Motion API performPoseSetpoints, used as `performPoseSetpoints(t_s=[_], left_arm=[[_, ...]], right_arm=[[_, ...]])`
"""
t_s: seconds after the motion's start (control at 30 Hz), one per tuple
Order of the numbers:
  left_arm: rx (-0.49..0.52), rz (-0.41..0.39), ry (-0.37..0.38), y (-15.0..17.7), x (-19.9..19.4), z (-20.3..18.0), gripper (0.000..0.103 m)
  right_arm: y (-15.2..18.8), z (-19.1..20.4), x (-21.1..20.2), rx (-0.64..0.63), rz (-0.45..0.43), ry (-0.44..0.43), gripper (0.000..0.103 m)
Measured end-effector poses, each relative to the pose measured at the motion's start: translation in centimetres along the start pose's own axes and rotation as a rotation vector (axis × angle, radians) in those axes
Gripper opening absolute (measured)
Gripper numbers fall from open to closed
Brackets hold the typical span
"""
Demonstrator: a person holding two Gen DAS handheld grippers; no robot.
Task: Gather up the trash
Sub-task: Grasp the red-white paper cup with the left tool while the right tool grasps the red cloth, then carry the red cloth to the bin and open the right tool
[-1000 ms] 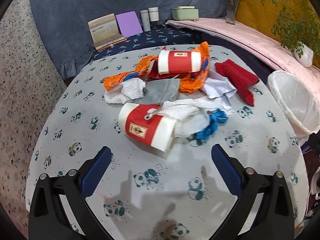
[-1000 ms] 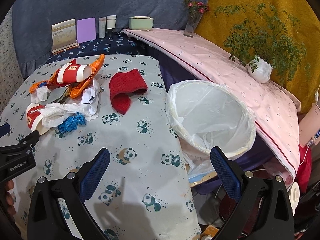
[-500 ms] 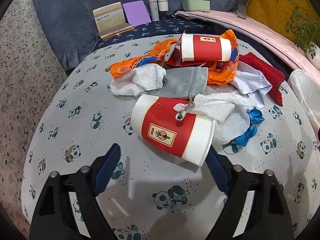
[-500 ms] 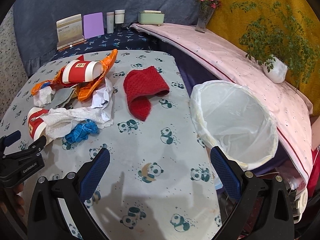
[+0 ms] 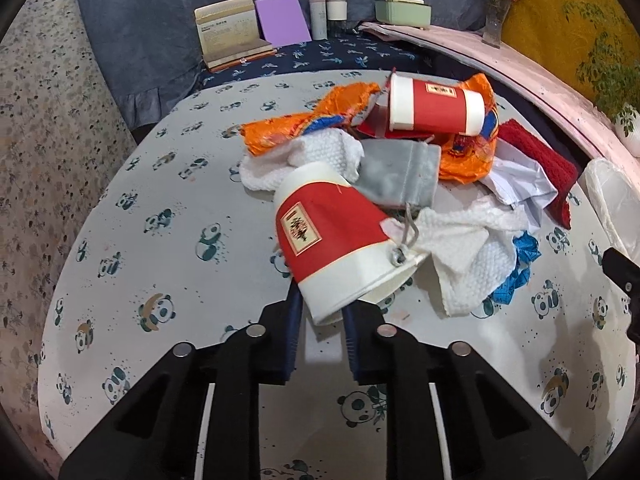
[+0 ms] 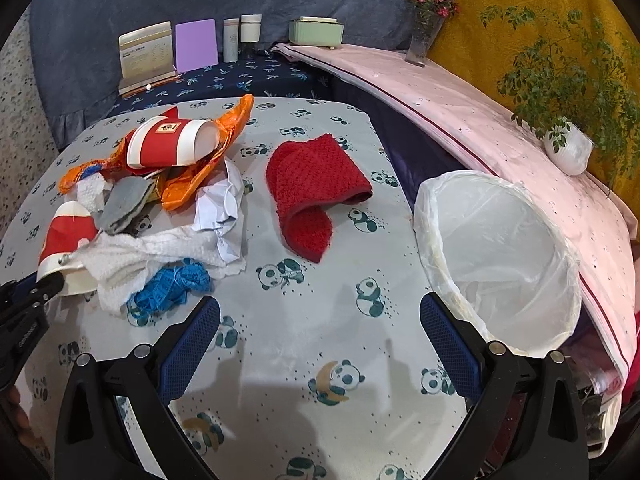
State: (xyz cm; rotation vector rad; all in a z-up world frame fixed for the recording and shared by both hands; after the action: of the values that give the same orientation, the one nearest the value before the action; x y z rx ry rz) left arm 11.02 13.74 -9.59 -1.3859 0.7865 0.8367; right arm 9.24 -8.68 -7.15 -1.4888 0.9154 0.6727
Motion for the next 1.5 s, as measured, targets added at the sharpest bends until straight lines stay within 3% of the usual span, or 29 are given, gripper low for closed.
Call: performPoseSetpoints(t_s=[0.27,0.5,0.67,0.87,1.0,1.5], left_arm=[[-0.037,-0.052,-0.003,-1.0,-2.1,1.5,0.004],[-0.054,-0.089,0.005,-2.1,-3.5,2.3,0.003],[-0.057,-0.12,0.021,-3.1,-4.6,2.5,0.003],[-0.041,-0.159,0.038,-4.5,-5.9,1.6,0.003],[-0.021,-0.184,0.062,-5.4,-6.8,0.0,0.003],[0.118,-0.258,0.211,-8.2,-10.3,-10.5,0.003]], right_arm=[[-2.8,0.5,1.4,-0.007,-0.029,-0.013,0.079],[-5.1,0.6,3.8,0.009,-0.022,-0.025,0.063],[-5.8,1.0,5.7,0.005,-0.01,-0.021,0.057],[-6.3,1.2,7.3,0.013,0.015,-0.05,0.03],[-6.7,0.2,6.8,0.046,-0.002,-0.085,0.005],[-7.8,-8.5,-0.2,0.143,-0.156,-0.029,0.004]])
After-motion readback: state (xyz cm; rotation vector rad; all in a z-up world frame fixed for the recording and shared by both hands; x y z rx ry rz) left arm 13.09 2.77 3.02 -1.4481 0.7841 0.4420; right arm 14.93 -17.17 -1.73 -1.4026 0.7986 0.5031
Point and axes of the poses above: each gripper's, at about its wrist camera, not at the fingertips, and x roughly the way its jaws point, z to its left, y to its underside, the point moved 4 cm from there along x, roughly the way its jaws point, and after that the axes turned 8 degrees about z, right-handed, at the moved point
